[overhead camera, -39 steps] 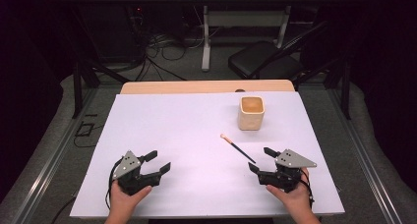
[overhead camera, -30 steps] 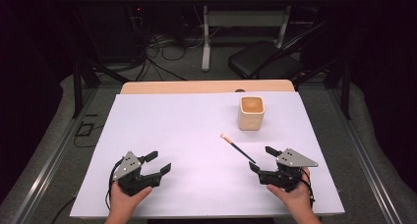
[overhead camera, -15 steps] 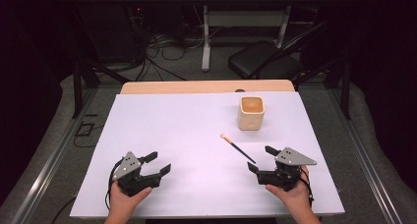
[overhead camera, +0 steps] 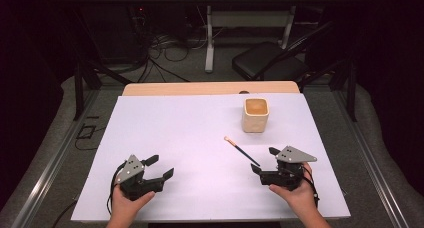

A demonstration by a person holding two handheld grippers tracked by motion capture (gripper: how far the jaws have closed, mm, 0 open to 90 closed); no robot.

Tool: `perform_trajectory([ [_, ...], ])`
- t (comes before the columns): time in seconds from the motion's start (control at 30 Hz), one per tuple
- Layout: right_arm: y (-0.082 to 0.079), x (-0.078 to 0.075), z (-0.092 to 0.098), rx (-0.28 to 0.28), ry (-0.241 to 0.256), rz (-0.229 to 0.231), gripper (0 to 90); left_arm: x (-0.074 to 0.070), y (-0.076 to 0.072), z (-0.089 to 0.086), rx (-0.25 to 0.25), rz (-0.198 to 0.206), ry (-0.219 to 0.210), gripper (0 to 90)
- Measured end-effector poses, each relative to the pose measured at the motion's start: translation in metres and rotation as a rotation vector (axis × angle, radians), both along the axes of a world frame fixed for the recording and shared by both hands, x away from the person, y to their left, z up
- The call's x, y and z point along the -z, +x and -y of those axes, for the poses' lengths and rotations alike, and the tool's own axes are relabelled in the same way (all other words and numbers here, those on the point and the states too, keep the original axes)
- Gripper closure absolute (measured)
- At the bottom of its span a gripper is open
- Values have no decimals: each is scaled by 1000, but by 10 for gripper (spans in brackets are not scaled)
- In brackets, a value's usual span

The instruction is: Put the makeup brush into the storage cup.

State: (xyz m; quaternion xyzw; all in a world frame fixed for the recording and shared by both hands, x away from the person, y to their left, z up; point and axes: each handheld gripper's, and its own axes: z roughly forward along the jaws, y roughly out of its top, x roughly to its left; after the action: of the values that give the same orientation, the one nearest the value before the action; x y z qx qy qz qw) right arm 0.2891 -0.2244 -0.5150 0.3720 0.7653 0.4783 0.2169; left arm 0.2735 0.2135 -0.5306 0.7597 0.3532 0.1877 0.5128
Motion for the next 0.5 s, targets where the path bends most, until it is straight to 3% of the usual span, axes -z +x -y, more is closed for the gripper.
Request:
perform_trajectory([
  [0.2, 3, 1, -6, -29, -66, -32, 154, 0, 0, -1, 1, -7, 4, 265],
  [0.5, 7, 1, -14, -72, -105, -68, 161, 0, 0, -2, -7, -18, -9, 272],
])
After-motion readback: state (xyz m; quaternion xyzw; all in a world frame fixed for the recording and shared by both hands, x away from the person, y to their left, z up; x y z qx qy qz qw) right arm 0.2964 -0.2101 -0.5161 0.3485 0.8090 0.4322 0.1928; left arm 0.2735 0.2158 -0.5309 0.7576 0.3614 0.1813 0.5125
